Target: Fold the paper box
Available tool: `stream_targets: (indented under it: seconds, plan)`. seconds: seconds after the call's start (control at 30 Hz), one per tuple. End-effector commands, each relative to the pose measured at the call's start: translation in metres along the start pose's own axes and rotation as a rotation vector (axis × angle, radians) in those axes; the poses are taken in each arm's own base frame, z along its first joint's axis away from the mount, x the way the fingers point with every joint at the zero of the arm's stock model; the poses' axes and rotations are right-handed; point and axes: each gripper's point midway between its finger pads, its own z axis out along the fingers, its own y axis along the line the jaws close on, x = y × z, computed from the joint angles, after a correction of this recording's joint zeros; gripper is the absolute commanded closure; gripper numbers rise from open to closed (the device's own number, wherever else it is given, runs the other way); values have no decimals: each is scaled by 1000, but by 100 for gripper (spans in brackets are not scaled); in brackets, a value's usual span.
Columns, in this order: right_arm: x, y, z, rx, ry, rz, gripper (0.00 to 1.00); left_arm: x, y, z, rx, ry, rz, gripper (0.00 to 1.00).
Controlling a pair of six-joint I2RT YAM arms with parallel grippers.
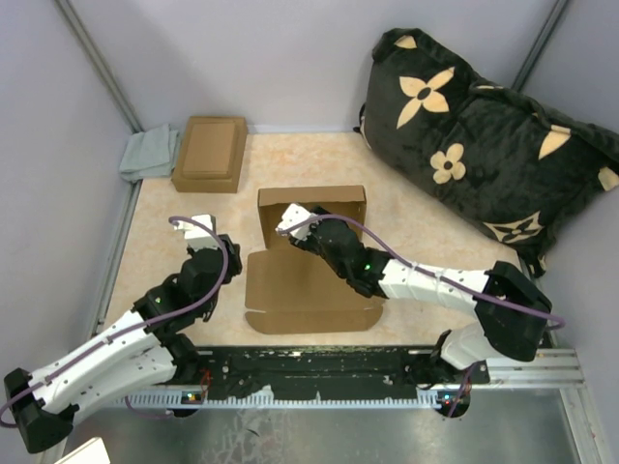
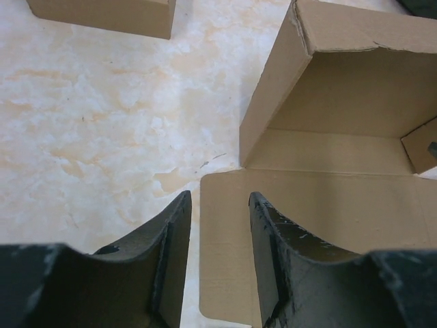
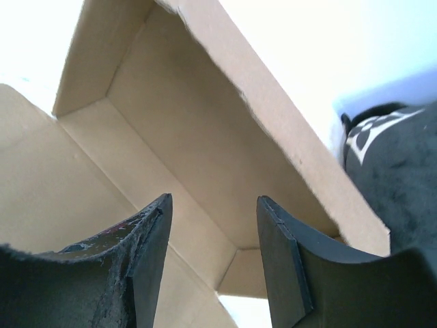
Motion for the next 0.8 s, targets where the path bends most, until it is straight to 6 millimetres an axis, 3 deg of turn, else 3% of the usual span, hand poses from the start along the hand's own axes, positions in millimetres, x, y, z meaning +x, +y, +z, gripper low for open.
stream_targets:
  seconds: [0.0,0.17,0.5,0.73,0.77]
  plan:
    - [-49,-6,-4,27,-118,-61,47,-7,2,-3,-16,-8,-20,55]
    - [-56,-2,-3,21,-137,-103,43,-3,5,-2,-28,-2,-13,48]
    - [-68,-12,24,134,-132,-211,33,-6,11,-7,-27,-29,-47,49]
    - [-69,-22,42,193,-116,-211,34,-4,12,-7,-33,-23,-42,49]
    - [-60,-17,51,183,-87,-219,37,-3,13,-7,-35,-24,-44,49]
